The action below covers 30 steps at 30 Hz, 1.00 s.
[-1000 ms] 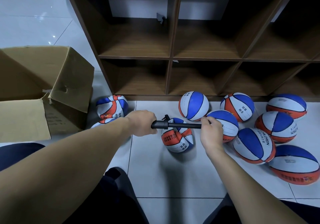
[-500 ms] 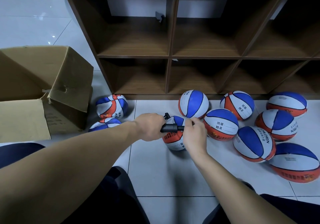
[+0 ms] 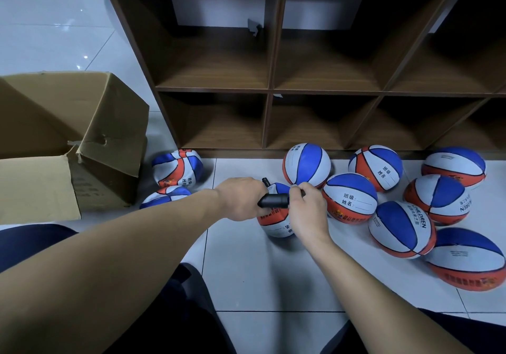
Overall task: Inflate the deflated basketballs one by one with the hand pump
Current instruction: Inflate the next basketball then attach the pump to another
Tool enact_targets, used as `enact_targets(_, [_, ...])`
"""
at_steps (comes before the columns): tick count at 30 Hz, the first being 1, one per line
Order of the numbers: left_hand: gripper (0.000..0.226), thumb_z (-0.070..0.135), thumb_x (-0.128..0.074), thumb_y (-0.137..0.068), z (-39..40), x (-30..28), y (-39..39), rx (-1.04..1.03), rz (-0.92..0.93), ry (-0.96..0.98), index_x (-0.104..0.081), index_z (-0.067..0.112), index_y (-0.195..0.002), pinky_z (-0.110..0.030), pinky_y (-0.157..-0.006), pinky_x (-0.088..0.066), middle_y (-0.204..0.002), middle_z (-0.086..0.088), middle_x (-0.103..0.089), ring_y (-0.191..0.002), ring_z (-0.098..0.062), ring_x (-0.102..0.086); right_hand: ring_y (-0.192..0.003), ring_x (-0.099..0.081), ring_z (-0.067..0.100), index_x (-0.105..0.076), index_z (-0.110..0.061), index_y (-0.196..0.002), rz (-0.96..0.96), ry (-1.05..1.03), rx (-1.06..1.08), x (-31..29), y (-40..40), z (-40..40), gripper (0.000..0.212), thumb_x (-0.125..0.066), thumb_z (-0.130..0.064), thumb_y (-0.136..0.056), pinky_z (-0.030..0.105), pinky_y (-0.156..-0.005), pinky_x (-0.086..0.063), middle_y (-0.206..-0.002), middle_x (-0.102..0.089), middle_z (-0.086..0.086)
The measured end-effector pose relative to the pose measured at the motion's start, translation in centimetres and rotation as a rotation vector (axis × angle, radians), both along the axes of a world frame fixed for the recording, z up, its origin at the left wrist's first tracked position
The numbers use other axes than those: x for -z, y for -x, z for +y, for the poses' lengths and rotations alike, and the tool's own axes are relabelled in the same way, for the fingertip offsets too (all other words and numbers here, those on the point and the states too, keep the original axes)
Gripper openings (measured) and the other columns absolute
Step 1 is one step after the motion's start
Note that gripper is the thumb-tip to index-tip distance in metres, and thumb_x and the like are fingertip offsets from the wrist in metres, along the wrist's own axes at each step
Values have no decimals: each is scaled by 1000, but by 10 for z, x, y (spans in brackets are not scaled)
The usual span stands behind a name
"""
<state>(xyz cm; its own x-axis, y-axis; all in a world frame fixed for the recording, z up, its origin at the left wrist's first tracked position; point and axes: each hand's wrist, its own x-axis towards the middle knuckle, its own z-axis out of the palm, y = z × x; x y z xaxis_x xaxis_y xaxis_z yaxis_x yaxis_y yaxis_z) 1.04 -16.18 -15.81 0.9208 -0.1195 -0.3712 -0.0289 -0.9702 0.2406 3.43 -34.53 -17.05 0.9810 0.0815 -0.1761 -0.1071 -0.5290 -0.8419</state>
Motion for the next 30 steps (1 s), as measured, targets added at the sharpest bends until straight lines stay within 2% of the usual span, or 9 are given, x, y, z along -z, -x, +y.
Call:
enact_targets(2, [32, 52, -63, -97, 6, -1, -2, -6, -4, 0, -60, 24, -84, -32, -63, -43, -78, 6, -63, -78, -23, -63, -69, -53, 27, -50, -10, -73, -12, 10, 16, -4, -4, -5, 32, -50, -23, -102, 42, -64, -45, -69, -57, 6])
enact_targets(5, [27, 51, -63, -98, 23, -1, 0, -35, 25, -16, -66, 25, -92, -32, -64, -46, -79, 6, -66, -79, -23, -65, -64, -41, 23, -44, -10, -67, -29, 27, 61, -10, -17, -20, 34, -52, -15, -100, 41, -60, -35, -64, -47, 3])
enact_targets(8, [23, 49, -66, -98, 37, 0, 1, -52, 88, -49, -67, 26, -97, -34, -68, -52, -81, 6, -65, -81, -24, -65, -65, -39, 25, -44, -8, -67, -5, 57, 124, -10, -29, -36, 33, -52, -14, -98, 42, -59, -32, -64, -46, 6])
enact_targets(13, [24, 51, -64, -100, 33, 0, 0, -29, 73, -70, -67, 27, -99, -34, -65, -46, -81, 7, -63, -78, -21, -63, -63, -36, 24, -40, -12, -66, -8, 41, 173, -8, -28, -33, 35, -51, -13, -99, 40, -58, -29, -63, -42, 5])
enact_targets(16, [24, 51, -63, -100, 31, -1, -2, -37, 48, -56, -68, 28, -98, -34, -66, -49, -82, 6, -65, -80, -23, -65, -62, -38, 25, -43, -9, -68, -61, 62, 166, -9, -21, -22, 33, -50, -14, -99, 41, -57, -31, -65, -46, 6])
enact_targets(20, [26, 52, -64, -99, 22, -2, -2, -24, 13, -50, -67, 26, -96, -32, -63, -42, -79, 7, -62, -78, -24, -63, -63, -43, 24, -43, -9, -70, -90, 66, 140, -7, -9, -10, 33, -48, -17, -102, 40, -58, -35, -66, -50, 7])
enact_targets(23, [29, 52, -64, -100, 11, -1, -1, -3, -2, -39, -67, 24, -96, -33, -67, -44, -82, 4, -63, -80, -27, -62, -66, -45, 25, -46, -7, -72, -77, 46, 106, -3, -3, -6, 32, -48, -18, -103, 41, -60, -37, -69, -51, 6])
enact_targets(30, [30, 49, -61, -100, -4, -3, 0, 43, 10, -48, -66, 20, -94, -33, -64, -39, -82, 1, -62, -81, -30, -62, -74, -50, 25, -43, -17, -70, -36, 36, 33, 5, 10, 6, 35, -48, -22, -104, 42, -65, -37, -72, -54, 2])
